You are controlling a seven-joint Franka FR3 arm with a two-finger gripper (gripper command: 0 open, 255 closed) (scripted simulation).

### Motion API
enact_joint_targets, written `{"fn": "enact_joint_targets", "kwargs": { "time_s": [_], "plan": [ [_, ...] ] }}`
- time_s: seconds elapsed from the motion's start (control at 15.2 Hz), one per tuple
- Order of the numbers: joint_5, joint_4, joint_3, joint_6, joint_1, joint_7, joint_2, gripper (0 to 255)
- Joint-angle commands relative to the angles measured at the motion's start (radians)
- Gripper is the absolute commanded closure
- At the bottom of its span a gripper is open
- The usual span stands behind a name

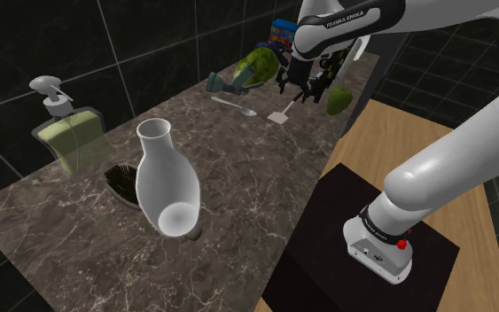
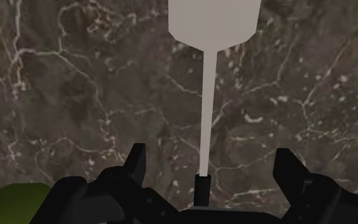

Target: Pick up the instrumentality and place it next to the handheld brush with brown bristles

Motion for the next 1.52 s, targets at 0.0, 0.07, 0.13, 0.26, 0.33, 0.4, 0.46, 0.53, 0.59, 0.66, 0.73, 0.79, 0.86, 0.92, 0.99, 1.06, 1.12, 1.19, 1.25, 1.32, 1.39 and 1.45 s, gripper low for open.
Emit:
{"fn": "enact_joint_targets", "kwargs": {
  "time_s": [0.0,0.07,0.13,0.26,0.33,0.4,0.46,0.53,0.59,0.66,0.73,0.79,0.86,0.92,0.99,1.06,1.12,1.19,1.25,1.32,1.39,1.45],
  "plan": [
    [-0.004,-0.015,-0.001,0.028,-0.002,0.005,0.013,0],
    [-0.005,-0.021,-0.001,0.041,-0.002,0.007,0.02,0],
    [-0.007,-0.028,-0.001,0.055,-0.003,0.008,0.027,0],
    [-0.008,-0.032,-0.001,0.063,-0.003,0.009,0.031,0],
    [-0.008,-0.032,-0.001,0.063,-0.003,0.009,0.031,0],
    [-0.008,-0.032,-0.001,0.063,-0.003,0.009,0.031,0],
    [-0.008,-0.032,-0.001,0.063,-0.003,0.009,0.031,0],
    [-0.008,-0.032,-0.001,0.063,-0.003,0.009,0.031,0],
    [-0.008,-0.032,-0.001,0.063,-0.003,0.009,0.031,0],
    [-0.008,-0.032,-0.001,0.063,-0.003,0.009,0.031,0],
    [-0.008,-0.032,-0.001,0.063,-0.003,0.009,0.031,0],
    [-0.008,-0.032,-0.001,0.063,-0.003,0.009,0.031,255],
    [-0.008,-0.032,-0.001,0.063,-0.003,0.009,0.031,255],
    [-0.008,-0.032,-0.001,0.063,-0.003,0.009,0.031,255],
    [-0.008,-0.032,-0.001,0.063,-0.003,0.009,0.031,255],
    [-0.008,-0.032,-0.001,0.063,-0.003,0.009,0.031,255],
    [-0.008,-0.032,-0.001,0.063,-0.003,0.009,0.031,255],
    [-0.008,-0.032,-0.001,0.063,-0.003,0.009,0.031,255],
    [-0.008,-0.032,-0.001,0.063,-0.003,0.009,0.031,255],
    [-0.008,-0.032,-0.001,0.063,-0.003,0.009,0.031,255],
    [-0.008,-0.032,-0.001,0.063,-0.003,0.009,0.031,255],
    [-0.006,-0.025,-0.001,0.049,-0.003,0.007,0.024,255]
  ]
}}
